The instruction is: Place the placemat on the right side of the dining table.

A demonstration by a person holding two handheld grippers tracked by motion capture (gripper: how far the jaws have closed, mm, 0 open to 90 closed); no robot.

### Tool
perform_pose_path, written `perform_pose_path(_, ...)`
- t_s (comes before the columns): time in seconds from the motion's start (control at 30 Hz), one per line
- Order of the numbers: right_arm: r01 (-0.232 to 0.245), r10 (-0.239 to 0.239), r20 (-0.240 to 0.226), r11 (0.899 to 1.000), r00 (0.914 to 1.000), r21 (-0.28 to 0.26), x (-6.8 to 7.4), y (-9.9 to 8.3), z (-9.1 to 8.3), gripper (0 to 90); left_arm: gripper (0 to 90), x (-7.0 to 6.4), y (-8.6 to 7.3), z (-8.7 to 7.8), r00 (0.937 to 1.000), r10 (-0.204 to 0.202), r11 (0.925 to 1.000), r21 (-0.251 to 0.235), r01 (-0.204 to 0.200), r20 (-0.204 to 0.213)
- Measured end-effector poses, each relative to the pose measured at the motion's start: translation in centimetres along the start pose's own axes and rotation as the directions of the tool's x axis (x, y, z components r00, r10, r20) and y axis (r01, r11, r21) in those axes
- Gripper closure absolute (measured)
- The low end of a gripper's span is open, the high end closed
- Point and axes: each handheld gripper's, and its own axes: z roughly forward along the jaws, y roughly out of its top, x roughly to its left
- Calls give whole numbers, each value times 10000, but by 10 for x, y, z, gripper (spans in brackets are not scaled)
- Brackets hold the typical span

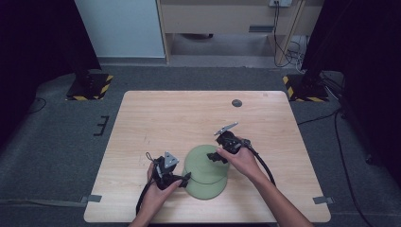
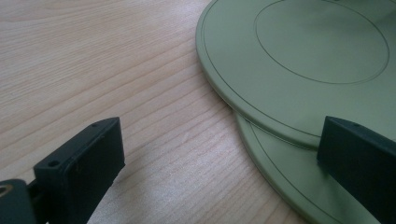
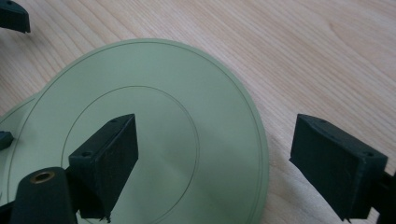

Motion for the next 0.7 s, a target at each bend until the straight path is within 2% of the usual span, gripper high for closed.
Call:
perform_pose_path(0.17, -137, 141, -233, 9998, 9996, 167, -3, -3, 6, 140, 10, 0, 0, -1, 10000, -8, 10000, 4, 8, -5)
perform_pose_path(0.2, -326, 336, -394, 9991, 9987, 254, -4, -4, 7, 143, 14, -1, -1, -1, 10000, -20, 10000, -4, 20, -1)
perform_pose_path(0.27, -386, 401, -572, 9989, 9976, 265, -5, -6, 9, 144, 16, -1, -1, -1, 10000, -27, 10000, 0, 27, 32)
perform_pose_path(0.43, -398, 428, -707, 9983, 9966, 433, -6, -10, 12, 147, 17, -4, -1, -1, 9998, 81, 10000, 31, -82, 192)
perform_pose_path(0.7, -415, 446, -820, 9984, 9956, 397, -4, -9, 13, 150, 16, -8, -1, -1, 9988, 318, 9995, 7, -318, 373)
